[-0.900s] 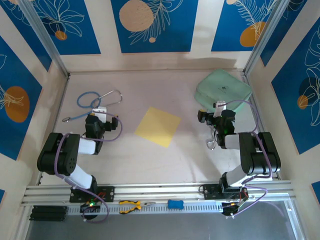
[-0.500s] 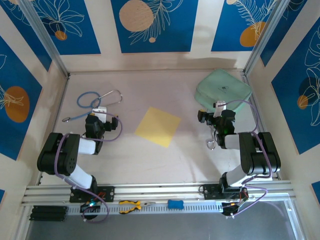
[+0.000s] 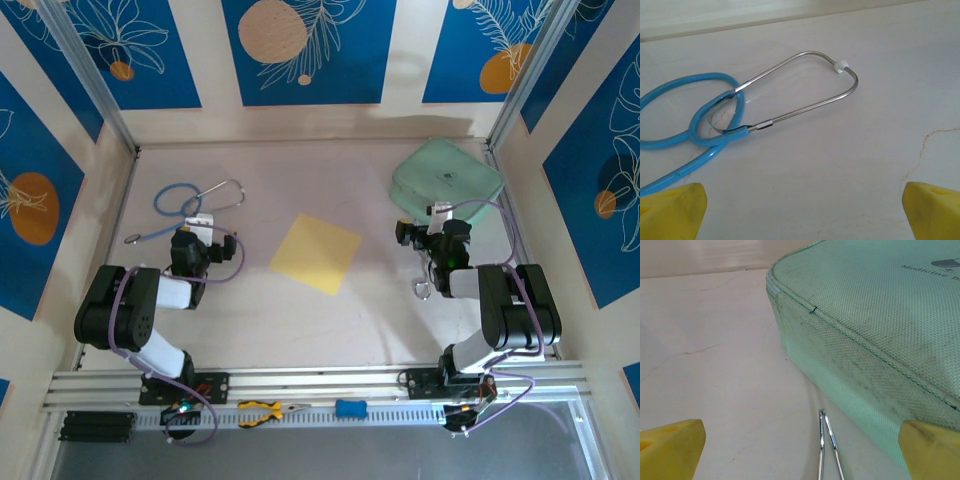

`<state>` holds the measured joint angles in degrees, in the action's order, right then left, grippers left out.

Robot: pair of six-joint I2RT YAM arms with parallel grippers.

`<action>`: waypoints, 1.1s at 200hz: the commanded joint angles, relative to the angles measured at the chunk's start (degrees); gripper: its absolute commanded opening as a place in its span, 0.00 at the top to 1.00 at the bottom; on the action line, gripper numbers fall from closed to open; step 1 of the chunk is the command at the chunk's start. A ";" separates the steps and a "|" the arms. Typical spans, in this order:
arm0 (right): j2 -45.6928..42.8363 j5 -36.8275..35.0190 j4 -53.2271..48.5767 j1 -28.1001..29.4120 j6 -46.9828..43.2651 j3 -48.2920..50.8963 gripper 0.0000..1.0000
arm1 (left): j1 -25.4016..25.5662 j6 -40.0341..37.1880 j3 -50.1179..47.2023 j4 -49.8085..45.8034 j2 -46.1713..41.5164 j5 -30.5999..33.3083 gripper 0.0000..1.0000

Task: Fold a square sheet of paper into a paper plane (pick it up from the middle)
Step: Move the square sheet of paper to the center of the table.

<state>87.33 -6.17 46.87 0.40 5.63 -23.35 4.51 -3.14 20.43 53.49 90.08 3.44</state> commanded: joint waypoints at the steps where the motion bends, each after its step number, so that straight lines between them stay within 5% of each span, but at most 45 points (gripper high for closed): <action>1: 0.03 -0.07 -0.26 -0.26 0.45 -0.33 0.01 | -0.47 0.06 1.16 -0.13 -0.52 -0.62 0.00; 79: -2.21 3.21 0.71 0.78 -2.18 1.09 0.01 | -0.15 0.14 -3.18 3.00 -6.73 0.64 0.00; 96: -6.04 3.01 -4.06 0.82 -1.97 0.18 0.01 | -0.14 1.86 -1.26 -6.78 -12.04 3.11 0.00; 138: -13.01 -0.50 -34.52 -1.11 6.70 -10.19 0.01 | -0.12 6.08 1.54 -20.95 -21.53 6.91 0.00; 169: -17.55 1.09 -53.73 -2.13 17.20 -17.37 0.01 | -0.27 19.61 12.50 -48.93 -26.03 12.49 0.00; 195: -18.60 19.49 -56.29 -5.04 28.87 -17.92 0.01 | -0.30 26.66 18.33 -61.02 -25.63 2.11 0.00; 220: -19.70 27.43 -54.56 -4.21 32.98 -15.54 0.01 | -0.29 32.15 13.77 -50.00 -26.54 -17.01 0.00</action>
<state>68.84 8.12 -2.79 -4.47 29.87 -40.71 4.51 19.99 37.58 4.51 64.49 4.82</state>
